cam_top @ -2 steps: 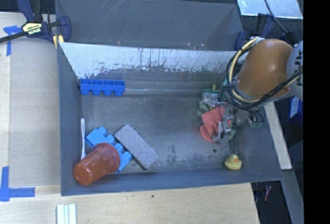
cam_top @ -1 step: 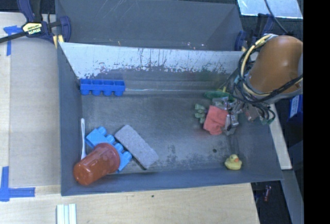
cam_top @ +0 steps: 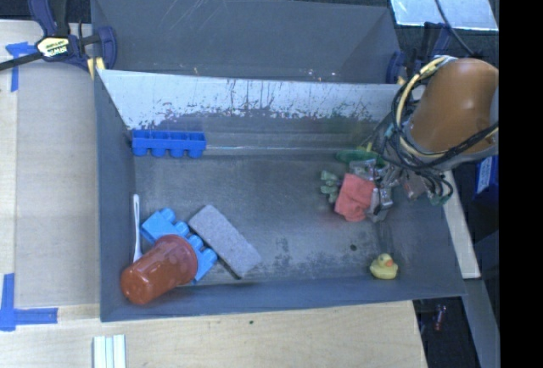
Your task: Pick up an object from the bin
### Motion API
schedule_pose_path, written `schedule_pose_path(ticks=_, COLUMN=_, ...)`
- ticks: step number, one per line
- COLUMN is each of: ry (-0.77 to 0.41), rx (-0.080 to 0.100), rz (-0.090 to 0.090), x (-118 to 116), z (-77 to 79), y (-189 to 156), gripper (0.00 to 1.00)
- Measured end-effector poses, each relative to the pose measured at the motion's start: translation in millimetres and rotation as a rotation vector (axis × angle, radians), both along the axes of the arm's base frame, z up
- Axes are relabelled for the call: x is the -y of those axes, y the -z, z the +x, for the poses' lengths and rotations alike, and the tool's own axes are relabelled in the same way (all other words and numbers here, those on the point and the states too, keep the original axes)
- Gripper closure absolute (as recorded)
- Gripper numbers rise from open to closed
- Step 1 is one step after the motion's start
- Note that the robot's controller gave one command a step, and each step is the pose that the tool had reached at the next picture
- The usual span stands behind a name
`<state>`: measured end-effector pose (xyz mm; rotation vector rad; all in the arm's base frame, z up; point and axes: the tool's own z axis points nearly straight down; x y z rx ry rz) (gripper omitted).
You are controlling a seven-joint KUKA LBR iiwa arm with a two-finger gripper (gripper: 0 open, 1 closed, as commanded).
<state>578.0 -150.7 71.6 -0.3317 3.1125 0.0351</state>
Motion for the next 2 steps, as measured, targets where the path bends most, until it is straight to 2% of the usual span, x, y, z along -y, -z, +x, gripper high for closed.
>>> schedule_pose_path(ticks=1, ry=0.001, rx=-0.006, rz=-0.001, x=-4, z=-0.5, y=-53, gripper=1.0)
schedule_pose_path(ticks=2, ry=0.019, rx=-0.01, rz=0.001, x=-27, z=-16.6, y=-113, gripper=1.0)
